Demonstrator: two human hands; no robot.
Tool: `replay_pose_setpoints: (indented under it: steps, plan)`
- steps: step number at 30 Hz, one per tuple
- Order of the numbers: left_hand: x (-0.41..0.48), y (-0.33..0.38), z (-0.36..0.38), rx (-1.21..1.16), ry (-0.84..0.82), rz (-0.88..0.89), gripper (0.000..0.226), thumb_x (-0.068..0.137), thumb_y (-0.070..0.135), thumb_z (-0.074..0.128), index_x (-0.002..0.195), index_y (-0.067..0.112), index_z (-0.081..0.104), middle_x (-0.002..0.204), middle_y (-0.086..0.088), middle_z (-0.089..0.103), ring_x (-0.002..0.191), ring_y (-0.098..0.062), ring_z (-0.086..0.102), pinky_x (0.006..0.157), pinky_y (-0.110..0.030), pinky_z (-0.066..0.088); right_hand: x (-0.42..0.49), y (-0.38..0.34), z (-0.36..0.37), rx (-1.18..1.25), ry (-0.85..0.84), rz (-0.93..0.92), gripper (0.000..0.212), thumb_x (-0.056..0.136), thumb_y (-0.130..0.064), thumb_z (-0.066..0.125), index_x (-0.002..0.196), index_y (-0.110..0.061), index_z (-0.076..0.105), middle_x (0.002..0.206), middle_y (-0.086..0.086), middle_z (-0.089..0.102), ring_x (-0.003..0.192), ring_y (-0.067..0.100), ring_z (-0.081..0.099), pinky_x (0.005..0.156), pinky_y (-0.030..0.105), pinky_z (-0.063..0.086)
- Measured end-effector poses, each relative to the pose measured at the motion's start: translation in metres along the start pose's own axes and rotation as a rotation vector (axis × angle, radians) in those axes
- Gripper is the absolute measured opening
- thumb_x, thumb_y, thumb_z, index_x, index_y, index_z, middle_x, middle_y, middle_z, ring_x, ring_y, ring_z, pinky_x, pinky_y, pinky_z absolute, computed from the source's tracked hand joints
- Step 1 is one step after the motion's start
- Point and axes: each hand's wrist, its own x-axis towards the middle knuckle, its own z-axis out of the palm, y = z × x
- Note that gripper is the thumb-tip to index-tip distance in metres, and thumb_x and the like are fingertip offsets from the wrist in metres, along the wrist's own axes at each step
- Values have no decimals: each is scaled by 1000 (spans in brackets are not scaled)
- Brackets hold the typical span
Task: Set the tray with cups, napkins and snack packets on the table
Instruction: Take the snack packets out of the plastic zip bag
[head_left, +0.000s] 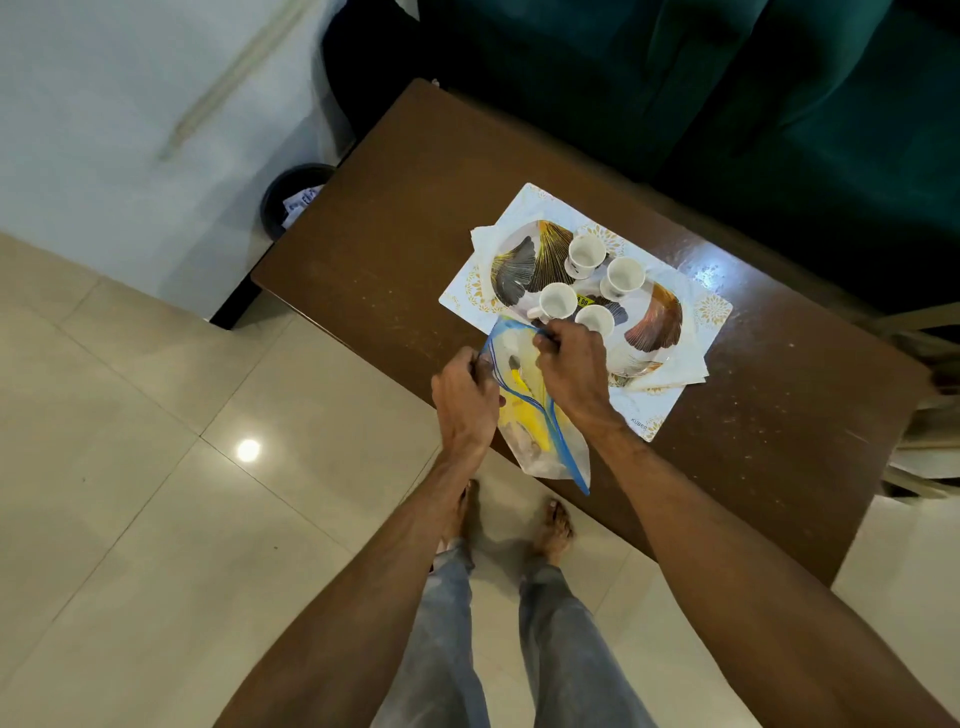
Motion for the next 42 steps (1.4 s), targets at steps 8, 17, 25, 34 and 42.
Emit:
replay_pose_setpoints:
  steps: [8, 17, 25, 34, 42]
  plan:
    - [2, 15, 3, -39, -25, -22, 28, 100, 33, 57, 88, 8, 59, 79, -8, 71, 69, -32, 71, 69, -51, 60, -26, 7, -1, -4, -110, -5, 13, 84, -17, 74, 94, -10, 71, 82, 5, 72, 76, 21, 65, 67, 24, 39]
    - [-40, 1, 26, -91, -125, -90, 18, 96, 11, 58, 112, 10, 67, 71, -7, 73, 67, -30, 73, 72, -49, 62, -21, 9, -13, 150, -133, 124, 38, 78, -29, 84, 106, -10, 69, 84, 8, 74, 76, 25, 70, 72, 45, 59]
    - [-24, 10, 21, -21, 27, -9, 17, 98, 11, 55, 89, 3, 67, 71, -10, 73, 62, -29, 69, 62, -47, 57, -24, 19, -21, 151, -80, 182, 9, 80, -5, 75, 88, -7, 72, 76, 11, 75, 66, 27, 72, 73, 49, 61]
    - [-21, 8, 17, -20, 82, 70, 15, 98, 10, 58, 91, 7, 70, 64, 7, 63, 52, 2, 55, 51, -14, 38, -35, 14, -23, 221, -229, 241, 40, 70, -12, 81, 106, -17, 62, 73, 10, 71, 74, 34, 70, 73, 51, 59]
    - [-11, -11, -6, -35, 187, 47, 25, 94, 6, 50, 102, 11, 73, 71, -14, 71, 57, -34, 66, 59, -47, 57, -34, 27, -46, -113, 106, 128, 50, 74, 5, 62, 121, -9, 59, 90, 16, 68, 87, 37, 63, 65, 39, 45]
